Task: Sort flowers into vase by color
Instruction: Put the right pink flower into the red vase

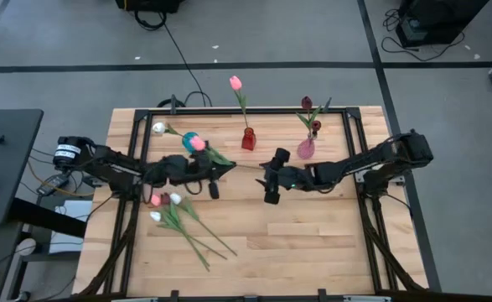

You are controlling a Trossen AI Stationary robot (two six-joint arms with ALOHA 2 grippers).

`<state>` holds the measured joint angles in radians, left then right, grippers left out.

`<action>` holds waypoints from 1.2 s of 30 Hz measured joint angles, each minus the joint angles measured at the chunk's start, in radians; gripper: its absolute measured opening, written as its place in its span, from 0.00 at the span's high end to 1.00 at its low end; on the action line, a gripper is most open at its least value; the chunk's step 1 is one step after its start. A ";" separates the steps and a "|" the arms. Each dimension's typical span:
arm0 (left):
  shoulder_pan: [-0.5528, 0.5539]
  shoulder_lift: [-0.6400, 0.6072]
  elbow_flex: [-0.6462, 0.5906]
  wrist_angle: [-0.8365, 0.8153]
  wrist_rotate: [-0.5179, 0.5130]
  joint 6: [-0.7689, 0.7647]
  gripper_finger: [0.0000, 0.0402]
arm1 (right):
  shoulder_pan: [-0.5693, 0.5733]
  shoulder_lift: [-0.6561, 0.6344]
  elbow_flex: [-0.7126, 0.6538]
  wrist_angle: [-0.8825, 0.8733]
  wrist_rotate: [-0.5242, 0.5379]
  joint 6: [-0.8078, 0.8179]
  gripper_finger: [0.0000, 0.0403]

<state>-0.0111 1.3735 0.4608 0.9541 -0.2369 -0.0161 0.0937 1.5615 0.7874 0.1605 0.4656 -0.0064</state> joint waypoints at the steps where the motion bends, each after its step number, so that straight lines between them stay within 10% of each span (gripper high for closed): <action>1: 0.005 0.000 0.030 -0.045 0.000 0.016 0.98 | 0.002 -0.025 -0.020 0.012 0.001 0.002 0.34; 9: 0.046 0.000 0.205 -0.335 0.002 0.069 0.98 | 0.037 -0.279 -0.149 0.019 0.043 0.039 0.34; 21: 0.098 0.000 0.210 -0.319 -0.060 0.056 0.97 | 0.034 -0.641 -0.280 -0.022 0.035 -0.038 0.34; 36: 0.150 0.027 0.510 -0.829 -0.155 0.041 0.97 | -0.082 -0.717 -0.426 0.238 -0.067 -0.259 0.34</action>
<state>0.1392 1.4004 0.9706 0.1251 -0.3923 0.0252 0.0120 0.8448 0.3618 0.3983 0.3986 -0.2649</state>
